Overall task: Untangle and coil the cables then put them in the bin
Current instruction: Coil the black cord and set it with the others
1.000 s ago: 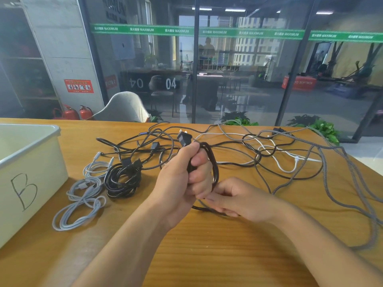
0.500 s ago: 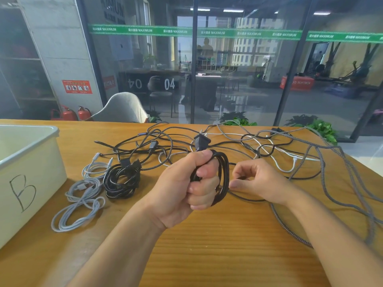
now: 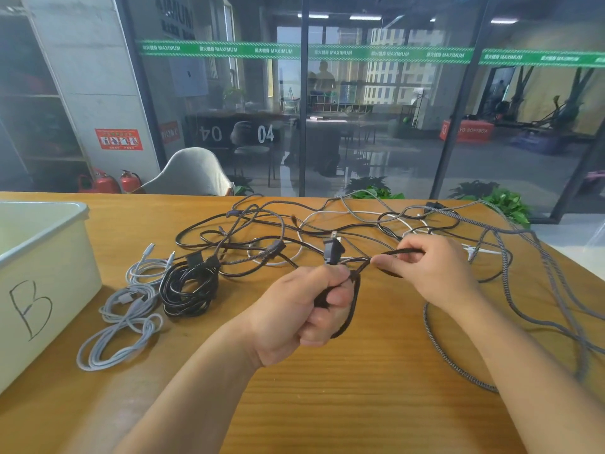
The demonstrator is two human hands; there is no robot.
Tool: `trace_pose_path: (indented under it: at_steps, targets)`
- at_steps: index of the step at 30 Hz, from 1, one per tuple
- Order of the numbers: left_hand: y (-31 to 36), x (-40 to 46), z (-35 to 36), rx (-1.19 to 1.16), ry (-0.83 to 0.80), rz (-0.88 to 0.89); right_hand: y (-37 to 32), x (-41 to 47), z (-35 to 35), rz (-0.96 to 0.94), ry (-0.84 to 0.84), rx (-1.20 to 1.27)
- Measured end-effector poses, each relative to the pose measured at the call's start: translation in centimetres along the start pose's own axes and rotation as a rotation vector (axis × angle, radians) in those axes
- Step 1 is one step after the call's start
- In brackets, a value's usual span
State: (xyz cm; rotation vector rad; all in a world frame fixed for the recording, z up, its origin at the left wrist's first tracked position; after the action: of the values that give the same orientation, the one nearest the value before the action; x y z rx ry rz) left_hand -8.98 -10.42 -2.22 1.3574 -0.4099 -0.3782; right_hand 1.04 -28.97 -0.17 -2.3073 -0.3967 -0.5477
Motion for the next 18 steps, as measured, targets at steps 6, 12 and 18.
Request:
trace_pose_path:
  at_steps: [6, 12, 18]
  targets:
    - [-1.1, 0.2, -0.6, 0.118, 0.064, -0.042, -4.7, -1.3, -1.8, -0.149, 0.172, 0.129]
    - [-2.1, 0.5, -1.2, 0.252, 0.153, -0.059, -6.4, -2.2, -0.6, -0.132, 0.067, 0.290]
    - [-1.8, 0.5, -1.9, 0.164, 0.282, 0.004, -7.8, -3.3, 1.1, -0.090, -0.140, 0.479]
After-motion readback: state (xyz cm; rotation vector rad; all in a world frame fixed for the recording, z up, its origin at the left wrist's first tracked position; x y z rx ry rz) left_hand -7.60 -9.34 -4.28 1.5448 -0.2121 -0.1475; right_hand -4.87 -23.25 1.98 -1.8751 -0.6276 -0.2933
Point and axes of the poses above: each hand's wrist, its own x-axis towards the middle knuckle, its own z-axis out of the palm, y = z × x, the point moved 7 cm from there along x, towards the middle knuckle, and after that the axes turned 3 degrees about z, right-handed, at the moved point
